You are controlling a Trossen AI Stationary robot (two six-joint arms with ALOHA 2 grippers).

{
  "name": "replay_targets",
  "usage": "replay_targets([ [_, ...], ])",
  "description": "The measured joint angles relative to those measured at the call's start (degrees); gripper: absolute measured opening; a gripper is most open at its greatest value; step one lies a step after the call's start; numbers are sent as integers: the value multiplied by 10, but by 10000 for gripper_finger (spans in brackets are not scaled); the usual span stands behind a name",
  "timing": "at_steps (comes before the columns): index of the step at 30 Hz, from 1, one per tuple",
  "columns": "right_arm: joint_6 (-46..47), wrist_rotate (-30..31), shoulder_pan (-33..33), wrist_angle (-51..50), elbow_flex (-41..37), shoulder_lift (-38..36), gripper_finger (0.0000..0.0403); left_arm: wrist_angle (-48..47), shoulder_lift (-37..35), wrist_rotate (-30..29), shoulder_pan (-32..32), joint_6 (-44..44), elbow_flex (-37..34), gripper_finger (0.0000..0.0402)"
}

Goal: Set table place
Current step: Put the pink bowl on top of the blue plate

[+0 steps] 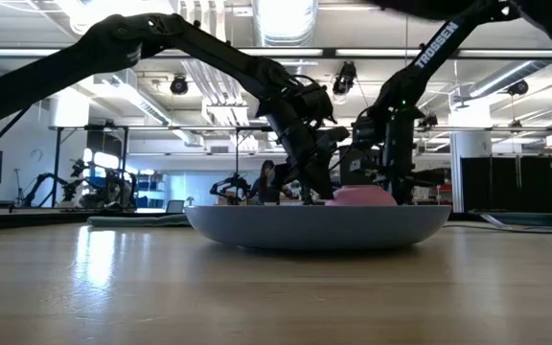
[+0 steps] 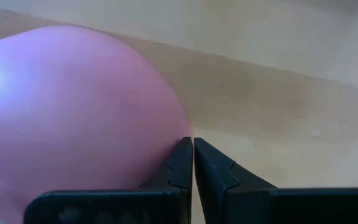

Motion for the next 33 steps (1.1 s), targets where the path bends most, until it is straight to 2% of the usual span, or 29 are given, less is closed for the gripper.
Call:
replay_targets([
  [16,-18,-7,31,-12,90,-24,9,-44,0,6,3,2,-11,0],
  [33,-12,13,82,-49,110,-25,8,-75,-13,8,3,17,-12,0],
])
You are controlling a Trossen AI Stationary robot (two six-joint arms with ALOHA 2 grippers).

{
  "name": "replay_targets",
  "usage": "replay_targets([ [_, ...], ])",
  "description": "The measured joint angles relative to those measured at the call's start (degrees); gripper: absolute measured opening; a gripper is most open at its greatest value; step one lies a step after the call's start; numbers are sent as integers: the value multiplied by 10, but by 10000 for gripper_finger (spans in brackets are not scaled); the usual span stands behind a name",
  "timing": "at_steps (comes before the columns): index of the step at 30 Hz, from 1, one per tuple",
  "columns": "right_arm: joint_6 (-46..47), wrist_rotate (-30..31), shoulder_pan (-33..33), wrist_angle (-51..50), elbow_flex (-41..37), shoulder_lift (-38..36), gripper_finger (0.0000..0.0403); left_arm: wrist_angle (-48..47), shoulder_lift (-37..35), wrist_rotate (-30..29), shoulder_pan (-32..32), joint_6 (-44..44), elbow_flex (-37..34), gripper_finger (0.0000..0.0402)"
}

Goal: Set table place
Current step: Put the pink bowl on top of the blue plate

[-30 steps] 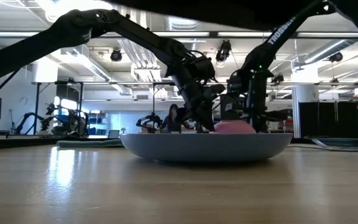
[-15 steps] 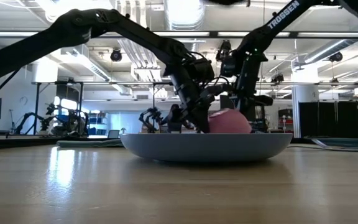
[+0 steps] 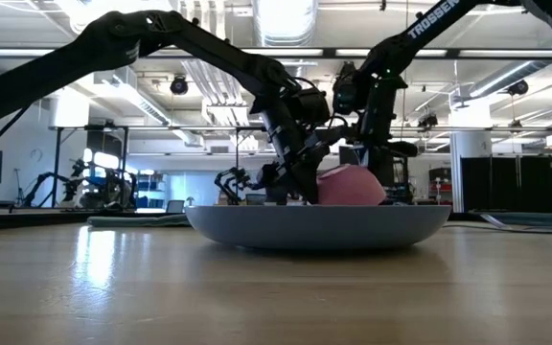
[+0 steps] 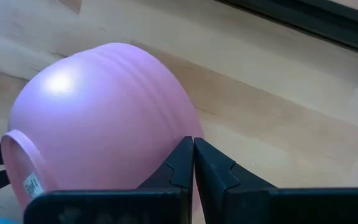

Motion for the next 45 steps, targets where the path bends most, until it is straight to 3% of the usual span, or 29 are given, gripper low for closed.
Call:
replay_targets([
  [13,-31,-4,3,-42,58,-1,8,-12,-29,11,0,5,2,0],
  [31,-62,-16,39,-99,61,-16,8,-71,-54,13,-31,16,3,0],
  [42,-56,-8,70,-105,61,-62,8,-97,-92,-18,-52,1,2,0],
  [45,-56,-7,85,-111,61,-64,8,-116,-100,-52,-64,0,0,0],
])
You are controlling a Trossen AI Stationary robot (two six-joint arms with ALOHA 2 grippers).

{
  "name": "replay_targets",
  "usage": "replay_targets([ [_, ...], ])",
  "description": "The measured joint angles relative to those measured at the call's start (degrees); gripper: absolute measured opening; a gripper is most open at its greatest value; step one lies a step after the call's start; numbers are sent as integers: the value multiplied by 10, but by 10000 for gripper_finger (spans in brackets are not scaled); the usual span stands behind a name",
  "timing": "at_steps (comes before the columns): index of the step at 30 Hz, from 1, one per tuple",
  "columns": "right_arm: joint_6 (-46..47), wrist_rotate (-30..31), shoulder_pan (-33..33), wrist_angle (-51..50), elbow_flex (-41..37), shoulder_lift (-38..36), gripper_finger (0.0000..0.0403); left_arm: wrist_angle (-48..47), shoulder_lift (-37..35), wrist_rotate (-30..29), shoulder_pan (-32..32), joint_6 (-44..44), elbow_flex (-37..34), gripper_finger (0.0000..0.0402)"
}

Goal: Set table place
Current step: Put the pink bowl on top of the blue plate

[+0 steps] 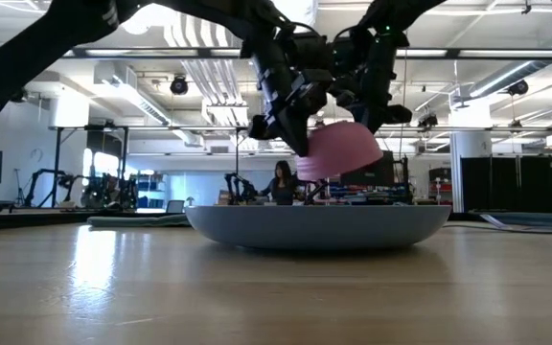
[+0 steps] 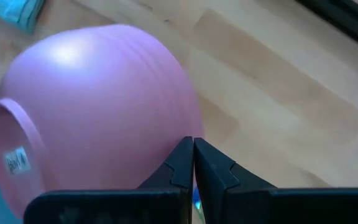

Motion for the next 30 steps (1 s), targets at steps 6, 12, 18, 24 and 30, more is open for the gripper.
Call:
replay_targets([
  [6,8,10,42,-1,-2,0,8,-48,-14,-121,-27,-12,-14,0],
  [12,15,25,78,2,-2,-1,8,-45,-36,-133,-54,-46,-54,0],
  [18,22,29,118,6,-2,-5,8,-41,-73,-192,-90,-90,-104,0],
  [24,33,29,157,9,-2,-7,8,-16,-115,-215,-123,-146,-169,0],
  [30,45,51,198,11,-3,-7,8,24,-148,-236,-158,-215,-231,0],
])
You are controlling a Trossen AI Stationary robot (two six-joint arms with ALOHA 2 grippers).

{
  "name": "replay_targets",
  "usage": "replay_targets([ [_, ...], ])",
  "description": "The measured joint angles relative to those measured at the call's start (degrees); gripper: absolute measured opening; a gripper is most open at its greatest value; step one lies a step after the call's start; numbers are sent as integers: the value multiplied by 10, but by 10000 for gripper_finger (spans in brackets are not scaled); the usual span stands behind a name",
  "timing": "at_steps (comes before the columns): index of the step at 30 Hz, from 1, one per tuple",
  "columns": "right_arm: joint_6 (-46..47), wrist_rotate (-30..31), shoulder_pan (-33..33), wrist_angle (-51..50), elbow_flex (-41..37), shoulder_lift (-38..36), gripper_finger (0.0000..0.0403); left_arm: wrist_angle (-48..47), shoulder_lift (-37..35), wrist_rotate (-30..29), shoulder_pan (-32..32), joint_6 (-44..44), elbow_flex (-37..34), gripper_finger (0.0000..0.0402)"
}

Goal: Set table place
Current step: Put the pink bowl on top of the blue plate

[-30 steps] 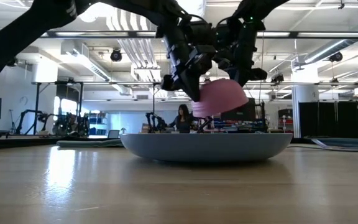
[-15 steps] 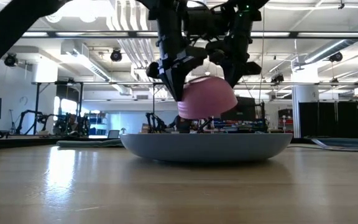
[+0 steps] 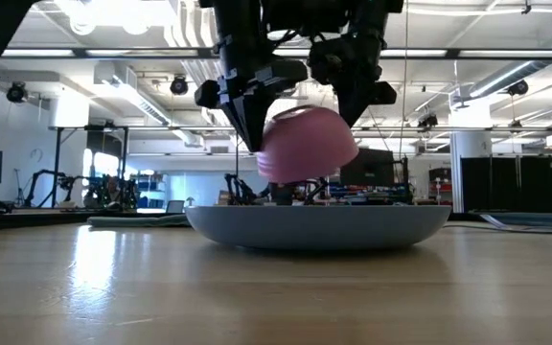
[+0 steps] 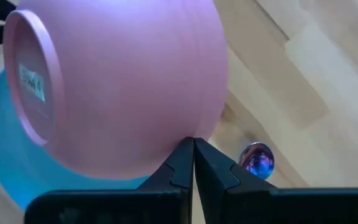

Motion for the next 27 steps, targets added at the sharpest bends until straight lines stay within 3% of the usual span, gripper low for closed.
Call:
replay_targets([
  [7,3,55,53,1,-5,0,8,29,-5,-34,-42,-54,-31,0],
  [12,32,117,89,1,-6,-1,8,27,-4,-89,-72,-71,-31,0],
  [21,79,134,143,4,-12,-1,8,26,-4,-142,-113,-100,-49,0],
  [27,131,199,188,13,-25,-1,8,34,-4,-192,-139,-98,-68,0],
])
